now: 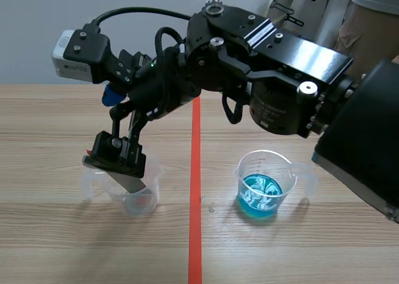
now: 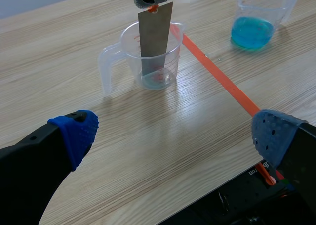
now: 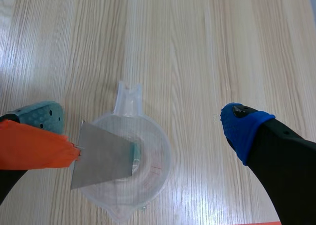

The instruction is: Do the redox reaction experiment

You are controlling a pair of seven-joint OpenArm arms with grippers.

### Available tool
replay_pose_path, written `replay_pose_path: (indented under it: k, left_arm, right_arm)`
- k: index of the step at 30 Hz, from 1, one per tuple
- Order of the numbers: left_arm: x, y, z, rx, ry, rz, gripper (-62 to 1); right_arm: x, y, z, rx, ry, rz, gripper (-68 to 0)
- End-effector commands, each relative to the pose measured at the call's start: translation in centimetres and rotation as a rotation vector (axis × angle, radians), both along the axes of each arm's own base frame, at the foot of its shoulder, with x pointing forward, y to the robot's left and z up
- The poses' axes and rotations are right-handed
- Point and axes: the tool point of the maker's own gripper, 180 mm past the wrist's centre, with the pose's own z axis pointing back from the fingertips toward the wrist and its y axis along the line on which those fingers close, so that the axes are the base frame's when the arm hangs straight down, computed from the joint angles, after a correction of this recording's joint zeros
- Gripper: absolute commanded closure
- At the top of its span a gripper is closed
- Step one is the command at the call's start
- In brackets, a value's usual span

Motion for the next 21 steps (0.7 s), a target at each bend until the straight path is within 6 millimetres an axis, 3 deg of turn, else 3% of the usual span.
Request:
replay_pose_path:
  k: [1, 7, 17, 21]
  left_arm:
    - [0.3, -0.2, 0.6, -0.014, -0.024, 0.003, -62.3]
    - [0.3, -0.2, 0.6, -0.014, -0.024, 0.003, -62.3]
    - [0.3, -0.2, 0.6, -0.016, -0.028, 0.003, -62.3]
    - [0.5, -0.3, 1.6, -0.040, -0.077, -0.001, -62.3]
  right_arm:
    - [-0.2, 0.7, 0.9, 0.011, -0.025, 0.033, -67.9]
    - [-1.2, 1.0, 0.1, -0.013, -0.020, 0.064, -67.9]
    - [-1.2, 0.9, 0.1, -0.012, -0.019, 0.064, -67.9]
    - [-1.2, 0.9, 0.1, -0.012, -0.019, 0.064, -67.9]
